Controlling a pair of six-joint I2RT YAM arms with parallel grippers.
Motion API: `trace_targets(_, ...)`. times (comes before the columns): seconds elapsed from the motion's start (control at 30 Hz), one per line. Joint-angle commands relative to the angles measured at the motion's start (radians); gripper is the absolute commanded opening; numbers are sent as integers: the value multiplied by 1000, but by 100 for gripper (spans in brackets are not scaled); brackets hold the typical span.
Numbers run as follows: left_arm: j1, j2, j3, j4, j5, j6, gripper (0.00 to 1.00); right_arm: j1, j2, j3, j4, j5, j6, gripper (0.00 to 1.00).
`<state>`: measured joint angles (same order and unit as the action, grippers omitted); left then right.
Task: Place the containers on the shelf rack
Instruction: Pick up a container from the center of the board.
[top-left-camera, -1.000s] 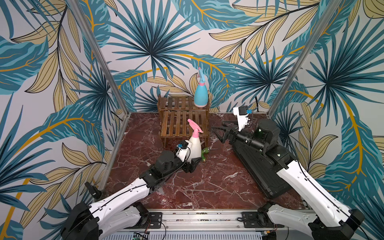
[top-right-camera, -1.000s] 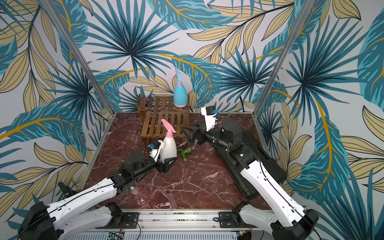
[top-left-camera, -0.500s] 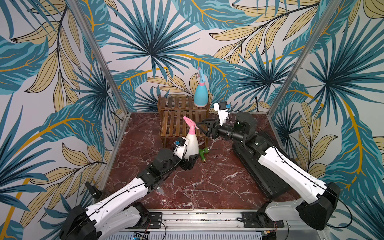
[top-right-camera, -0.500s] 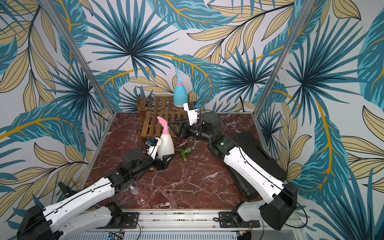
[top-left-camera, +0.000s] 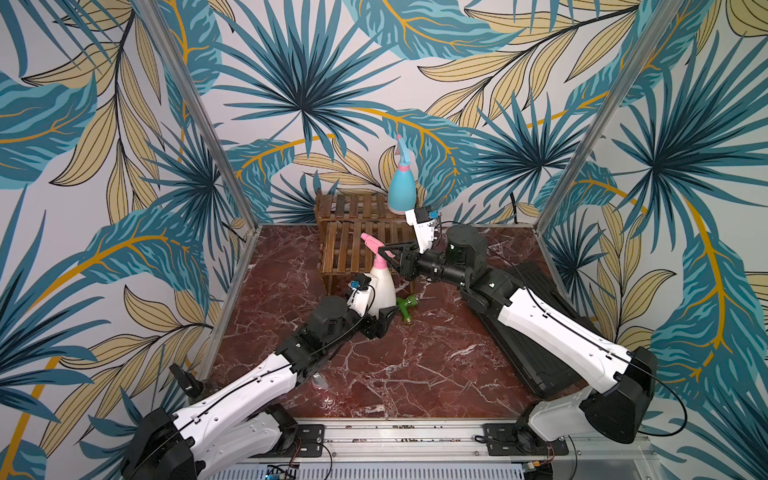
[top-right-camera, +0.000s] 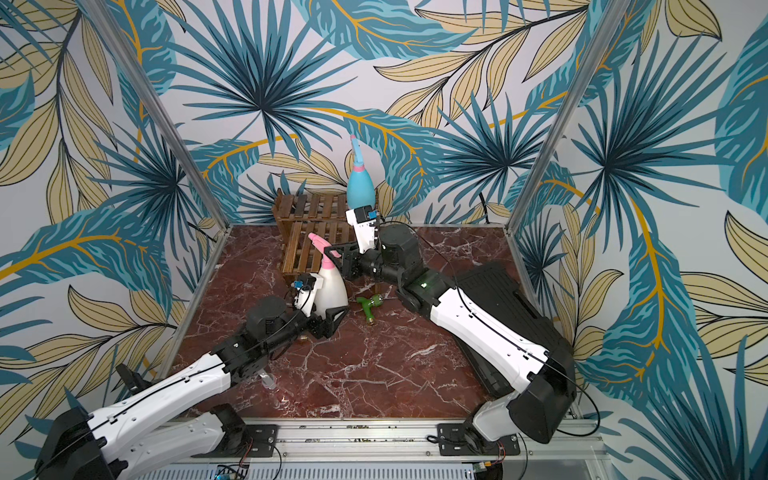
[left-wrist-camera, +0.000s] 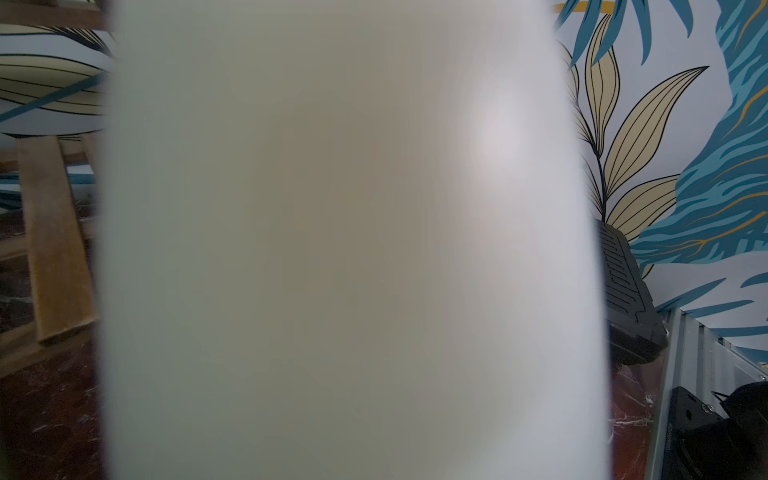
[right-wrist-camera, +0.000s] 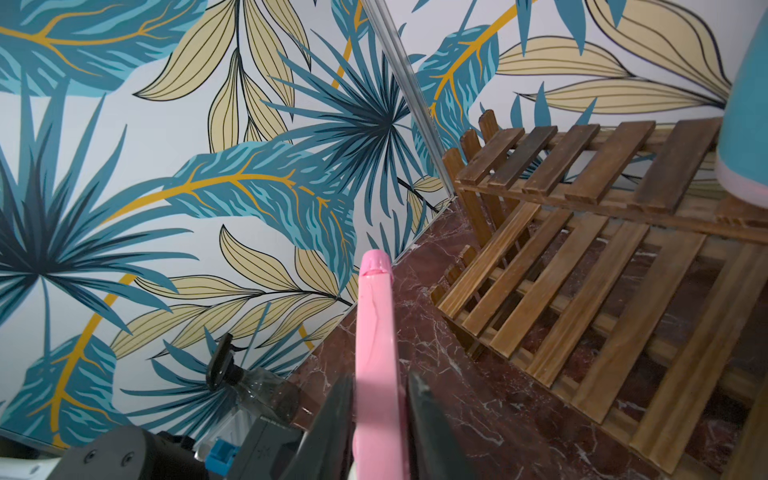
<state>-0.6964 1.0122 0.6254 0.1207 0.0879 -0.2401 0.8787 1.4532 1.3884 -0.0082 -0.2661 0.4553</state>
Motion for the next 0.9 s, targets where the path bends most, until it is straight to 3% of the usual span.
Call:
trace_targets(0.0,5,9,37,15,1,12,77,20,-11,-18,18,9,2,16)
trace_targets(0.17,5,4,34,15,11,22,77,20,-18,-43,62,26,-11,0)
trace_targets(0.27,5,-12,32,17,29,49,85,19,-36,-91,124,55,-30,0)
trace_targets(0.33,5,-23,23,23,34,67,99,19,-52,-136,190,87,-48,0)
trace_targets(0.53,15,-136,0,-11,-28,94,100,21,-91,-184,278,234,-143,0)
trace_targets(0.73,107,-215,96,-218,96,130,100,20,-151,-201,298,408,-262,0)
trace_targets(0.87,236,-219,155,-318,193,154,100,22,-162,-196,354,475,-331,0)
